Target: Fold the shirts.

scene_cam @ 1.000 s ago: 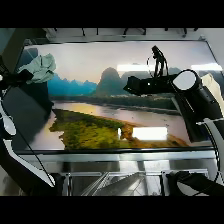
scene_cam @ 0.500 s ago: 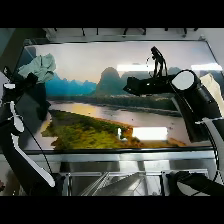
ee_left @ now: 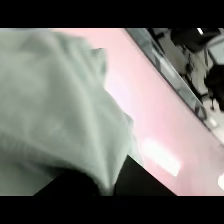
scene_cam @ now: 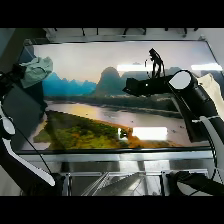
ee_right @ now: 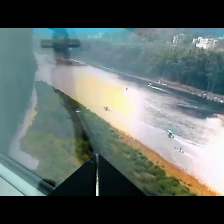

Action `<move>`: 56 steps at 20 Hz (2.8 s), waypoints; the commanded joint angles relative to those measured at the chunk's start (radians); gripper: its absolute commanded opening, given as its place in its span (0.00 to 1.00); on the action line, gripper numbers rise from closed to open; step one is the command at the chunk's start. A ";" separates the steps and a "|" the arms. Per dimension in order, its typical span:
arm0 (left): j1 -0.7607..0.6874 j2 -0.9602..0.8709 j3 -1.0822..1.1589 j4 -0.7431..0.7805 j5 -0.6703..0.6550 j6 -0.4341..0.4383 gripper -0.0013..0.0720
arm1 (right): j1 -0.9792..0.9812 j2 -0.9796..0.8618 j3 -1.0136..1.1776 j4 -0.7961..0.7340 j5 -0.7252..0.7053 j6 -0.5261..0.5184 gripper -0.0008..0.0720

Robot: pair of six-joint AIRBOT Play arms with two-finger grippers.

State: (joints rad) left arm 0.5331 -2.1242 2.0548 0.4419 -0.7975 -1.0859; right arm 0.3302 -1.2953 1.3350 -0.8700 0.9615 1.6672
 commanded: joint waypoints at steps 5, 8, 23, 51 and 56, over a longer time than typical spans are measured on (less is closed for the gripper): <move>0.003 0.456 -0.303 0.362 -0.362 -0.057 0.03 | 0.001 -0.043 0.000 0.105 -0.019 0.001 0.05; -0.038 0.735 -0.581 0.413 -0.364 -0.100 0.03 | -0.011 -0.051 0.000 0.151 0.018 0.000 0.05; -0.906 1.323 -1.471 0.432 0.066 -0.463 0.03 | -0.307 0.098 0.000 0.016 0.356 -0.119 0.04; -0.092 0.886 -1.398 0.459 -0.266 -0.089 0.86 | -0.113 0.129 -0.211 -0.028 0.328 -0.089 0.05; -0.092 0.834 -1.342 0.445 -0.252 -0.063 0.86 | -0.113 0.129 -0.211 -0.028 0.317 -0.089 0.05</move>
State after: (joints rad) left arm 0.4385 -1.2606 0.6846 0.9108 -1.0664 -1.1740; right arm 0.2142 -1.1667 1.1252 -0.8978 1.2842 1.5787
